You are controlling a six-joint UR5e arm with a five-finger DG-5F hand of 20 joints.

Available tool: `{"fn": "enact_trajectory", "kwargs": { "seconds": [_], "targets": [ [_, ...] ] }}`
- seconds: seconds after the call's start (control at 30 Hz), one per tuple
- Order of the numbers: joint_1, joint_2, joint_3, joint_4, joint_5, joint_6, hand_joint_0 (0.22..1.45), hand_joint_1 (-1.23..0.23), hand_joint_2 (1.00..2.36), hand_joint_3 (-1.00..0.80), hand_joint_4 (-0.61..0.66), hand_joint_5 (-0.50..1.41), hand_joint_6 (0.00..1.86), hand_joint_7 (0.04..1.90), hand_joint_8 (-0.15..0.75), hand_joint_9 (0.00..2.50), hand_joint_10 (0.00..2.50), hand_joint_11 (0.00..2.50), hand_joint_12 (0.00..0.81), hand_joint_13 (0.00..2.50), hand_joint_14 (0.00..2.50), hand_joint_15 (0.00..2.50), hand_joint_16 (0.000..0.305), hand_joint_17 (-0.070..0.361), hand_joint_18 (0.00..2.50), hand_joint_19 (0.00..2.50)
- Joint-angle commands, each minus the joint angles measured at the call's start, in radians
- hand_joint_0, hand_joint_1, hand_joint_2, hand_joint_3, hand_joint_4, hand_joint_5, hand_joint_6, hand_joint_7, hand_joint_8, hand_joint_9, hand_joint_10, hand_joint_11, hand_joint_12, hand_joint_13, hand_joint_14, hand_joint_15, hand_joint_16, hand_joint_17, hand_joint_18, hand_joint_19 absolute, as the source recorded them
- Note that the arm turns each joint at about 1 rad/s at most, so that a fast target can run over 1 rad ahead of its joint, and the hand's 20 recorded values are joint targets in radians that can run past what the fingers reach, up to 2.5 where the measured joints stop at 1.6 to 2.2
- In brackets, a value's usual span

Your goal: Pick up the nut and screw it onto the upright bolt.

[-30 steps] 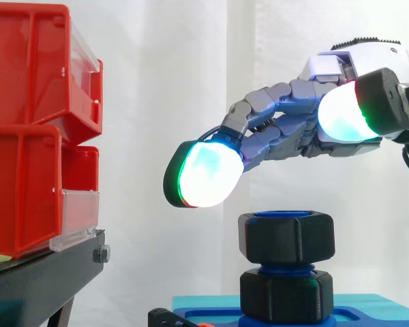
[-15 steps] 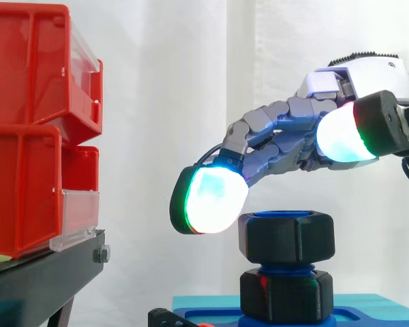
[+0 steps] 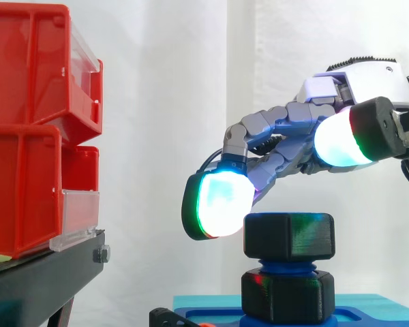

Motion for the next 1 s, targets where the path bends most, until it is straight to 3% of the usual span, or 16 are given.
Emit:
{"fn": "enact_trajectory", "kwargs": {
  "seconds": [0.0, 0.2, 0.27, 0.33, 0.73, 0.87, 0.97],
  "targets": [
    [-0.006, 0.0, 0.0, 0.001, -0.002, -0.001, 0.49, -0.29, 1.0, -0.5, 0.11, -0.07, 0.5, 1.13, 0.249, 0.67, 0.0, 0.0, 0.318, 0.4, 0.0, 0.0, 0.03, 0.068, 0.0, 0.0],
    [-0.026, 0.0, 0.0, 0.0, -0.009, -0.005, 0.51, -0.32, 1.0, -0.5, 0.02, -0.02, 0.51, 1.31, 0.26, 0.84, 0.0, 0.0, 0.305, 0.54, 0.0, 0.0, 0.025, 0.055, 0.09, 0.0],
    [-0.031, 0.0, 0.0, -0.002, -0.012, -0.005, 0.53, -0.35, 1.0, -0.5, -0.03, 0.03, 0.5, 1.24, 0.247, 1.0, 0.0, 0.02, 0.289, 0.64, 0.0, 0.01, 0.022, 0.05, 0.19, 0.0],
    [-0.041, 0.0, 0.0, -0.006, -0.02, -0.011, 0.54, -0.38, 1.0, -0.5, 0.03, 0.08, 0.51, 1.27, 0.225, 1.29, 0.0, 0.06, 0.251, 0.82, 0.0, 0.02, 0.017, 0.038, 0.42, 0.0],
    [-0.09, 0.001, 0.0, -0.045, -0.061, -0.03, 0.55, -0.41, 1.0, -0.5, 0.06, 0.08, 0.62, 1.11, 0.144, 1.86, 0.01, 0.37, 0.191, 1.23, 0.0, 0.11, 0.01, 0.022, 0.91, 0.22],
    [-0.103, 0.001, 0.0, -0.045, -0.077, -0.03, 0.54, -0.4, 1.0, -0.5, 0.06, 0.08, 0.62, 1.13, 0.139, 1.91, 0.01, 0.41, 0.188, 1.27, 0.0, 0.12, 0.01, 0.023, 0.95, 0.23],
    [-0.109, 0.001, 0.0, -0.039, -0.087, -0.03, 0.53, -0.36, 1.0, -0.5, 0.08, 0.08, 0.53, 1.27, 0.203, 1.84, 0.02, 0.43, 0.222, 1.17, 0.0, 0.12, 0.014, 0.032, 0.79, 0.18]
  ]
}}
